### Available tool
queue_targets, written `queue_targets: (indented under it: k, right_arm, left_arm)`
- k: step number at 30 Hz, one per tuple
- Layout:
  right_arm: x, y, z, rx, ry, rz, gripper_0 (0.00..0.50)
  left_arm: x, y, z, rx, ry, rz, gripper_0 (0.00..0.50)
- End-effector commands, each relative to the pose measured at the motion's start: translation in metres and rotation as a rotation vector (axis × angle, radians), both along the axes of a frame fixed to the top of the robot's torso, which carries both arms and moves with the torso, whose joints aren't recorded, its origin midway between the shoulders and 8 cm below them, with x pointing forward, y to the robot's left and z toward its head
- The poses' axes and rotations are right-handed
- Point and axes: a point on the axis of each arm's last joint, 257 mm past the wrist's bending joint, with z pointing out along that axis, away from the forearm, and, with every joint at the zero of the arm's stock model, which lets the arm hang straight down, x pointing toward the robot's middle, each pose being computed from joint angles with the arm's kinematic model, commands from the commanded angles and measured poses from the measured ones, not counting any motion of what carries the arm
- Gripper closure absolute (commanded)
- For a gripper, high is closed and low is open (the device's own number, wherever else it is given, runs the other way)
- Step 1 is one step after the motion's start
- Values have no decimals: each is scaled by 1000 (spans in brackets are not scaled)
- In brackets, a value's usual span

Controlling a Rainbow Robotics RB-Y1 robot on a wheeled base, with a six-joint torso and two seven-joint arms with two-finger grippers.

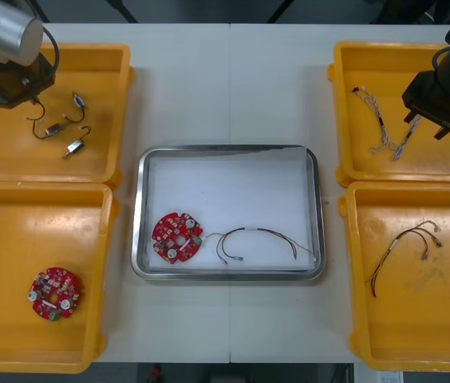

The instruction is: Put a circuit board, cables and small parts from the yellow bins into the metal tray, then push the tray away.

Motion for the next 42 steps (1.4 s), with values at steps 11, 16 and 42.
queue_targets:
  k: [11, 16, 42]
  right_arm:
    - [60, -41, 26, -100, -172, 76, 0]
    - [69, -48, 17, -131, -180, 118, 0]
    - [90, -35, -51, -109, -170, 129, 0]
  left_arm:
    - [-30, -17, 96, -111, 33, -52, 500]
    - [-48, -34, 101, -155, 85, -78, 500]
    - [-118, -154, 82, -267, 106, -53, 500]
